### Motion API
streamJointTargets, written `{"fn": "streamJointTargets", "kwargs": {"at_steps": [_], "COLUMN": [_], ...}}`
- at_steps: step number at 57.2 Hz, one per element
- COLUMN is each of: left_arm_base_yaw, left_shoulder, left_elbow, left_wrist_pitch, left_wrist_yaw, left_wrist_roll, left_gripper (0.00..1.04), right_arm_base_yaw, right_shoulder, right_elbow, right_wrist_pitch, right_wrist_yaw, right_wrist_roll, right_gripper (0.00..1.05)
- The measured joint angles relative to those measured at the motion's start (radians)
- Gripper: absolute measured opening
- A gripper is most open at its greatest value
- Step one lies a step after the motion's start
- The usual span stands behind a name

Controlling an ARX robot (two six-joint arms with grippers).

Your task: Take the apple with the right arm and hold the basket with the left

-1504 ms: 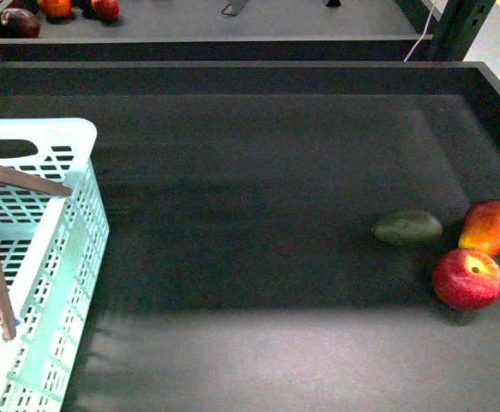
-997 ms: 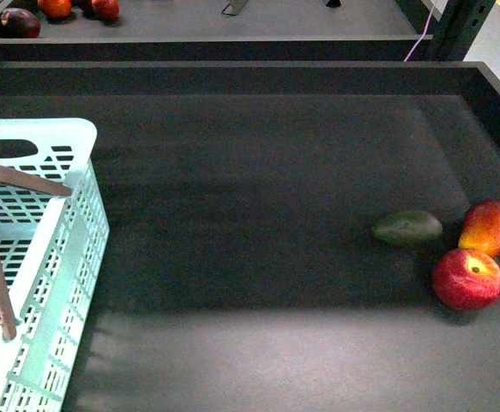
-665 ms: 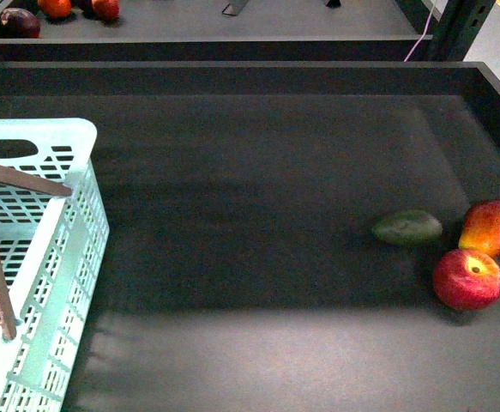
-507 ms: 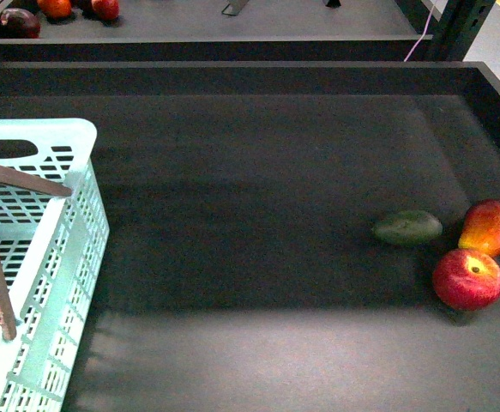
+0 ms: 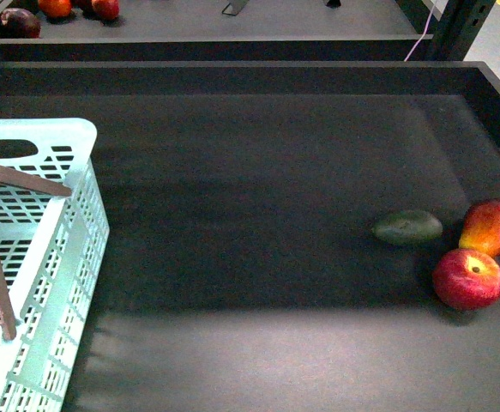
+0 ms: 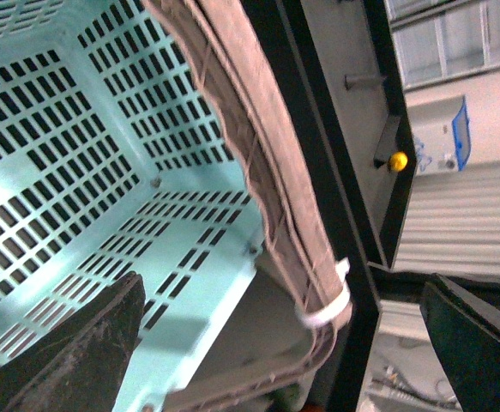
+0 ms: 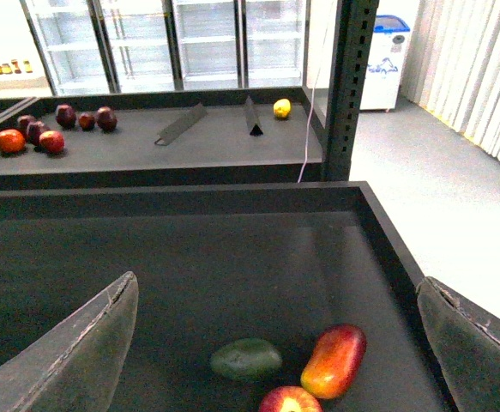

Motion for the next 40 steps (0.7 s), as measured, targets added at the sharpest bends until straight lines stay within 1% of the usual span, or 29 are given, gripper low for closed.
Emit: {"fn": "streamJointTargets", "kwargs": {"at_steps": [1, 6, 12, 24, 37, 39, 40], "left_arm_base_yaw": [0.011, 0.027, 0.017, -0.002, -0.033, -0.035, -0.037], "left_shoulder": [0.052, 0.199, 0.384, 0.617, 0.732, 0.743, 0.752], "left_elbow": [0.013, 0.059, 0.130, 0.209, 0.269, 0.273, 0.277], "left_wrist_pitch": [0.049, 0.171, 0.292, 0.387, 0.400, 0.401, 0.400], "left_wrist_yaw": [0.001, 0.000, -0.011, -0.079, -0.132, -0.139, -0.148], "left_wrist_roll": [-0.019, -0.084, -0.163, -0.248, -0.256, -0.253, -0.253], "left_gripper": [0.98, 0.98, 0.98, 0.98, 0.98, 0.93, 0.88], "right_arm_base_yaw": [0.000, 0.000, 0.000, 0.000, 0.000, 0.000, 0.000], "right_shoulder": [0.000, 0.000, 0.000, 0.000, 0.000, 0.000, 0.000], "right_elbow": [0.000, 0.000, 0.000, 0.000, 0.000, 0.000, 0.000], "right_wrist_pitch": [0.000, 0.000, 0.000, 0.000, 0.000, 0.000, 0.000], "right_wrist_yaw": [0.000, 0.000, 0.000, 0.000, 0.000, 0.000, 0.000], "right_wrist_roll": [0.000, 0.000, 0.000, 0.000, 0.000, 0.000, 0.000], "right_gripper": [0.96, 0.96, 0.96, 0.96, 0.96, 0.96, 0.96]}}
